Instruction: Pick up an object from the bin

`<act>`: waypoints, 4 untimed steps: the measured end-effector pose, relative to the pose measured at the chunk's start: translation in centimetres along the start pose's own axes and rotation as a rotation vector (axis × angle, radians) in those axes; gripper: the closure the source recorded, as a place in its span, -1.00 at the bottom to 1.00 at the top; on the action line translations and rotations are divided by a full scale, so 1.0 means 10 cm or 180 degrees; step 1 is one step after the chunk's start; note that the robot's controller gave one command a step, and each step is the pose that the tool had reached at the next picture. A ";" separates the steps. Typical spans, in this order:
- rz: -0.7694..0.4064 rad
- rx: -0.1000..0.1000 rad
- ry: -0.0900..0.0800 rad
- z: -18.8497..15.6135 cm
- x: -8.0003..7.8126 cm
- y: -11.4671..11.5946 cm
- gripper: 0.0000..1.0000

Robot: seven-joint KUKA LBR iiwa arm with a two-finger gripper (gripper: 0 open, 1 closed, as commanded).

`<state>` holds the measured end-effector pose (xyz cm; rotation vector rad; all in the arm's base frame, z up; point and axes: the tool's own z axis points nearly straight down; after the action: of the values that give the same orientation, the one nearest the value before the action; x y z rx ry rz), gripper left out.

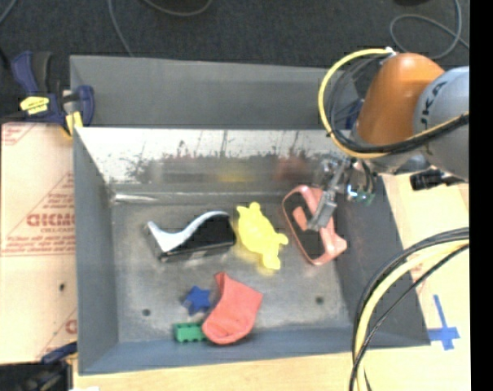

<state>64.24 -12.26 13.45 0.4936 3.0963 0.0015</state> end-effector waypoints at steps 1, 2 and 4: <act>-0.0040 -0.0024 0.0020 0.63 0.05 0.08 -1.00; 0.0567 -0.0037 -0.0019 0.57 0.06 0.07 1.00; 0.0561 -0.0033 -0.0016 0.55 0.06 0.08 1.00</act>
Offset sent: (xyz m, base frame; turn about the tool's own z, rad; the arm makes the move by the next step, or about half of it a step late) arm -0.0098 0.0050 -0.0645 0.1823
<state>63.91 -11.32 7.99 0.7625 3.0346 0.0170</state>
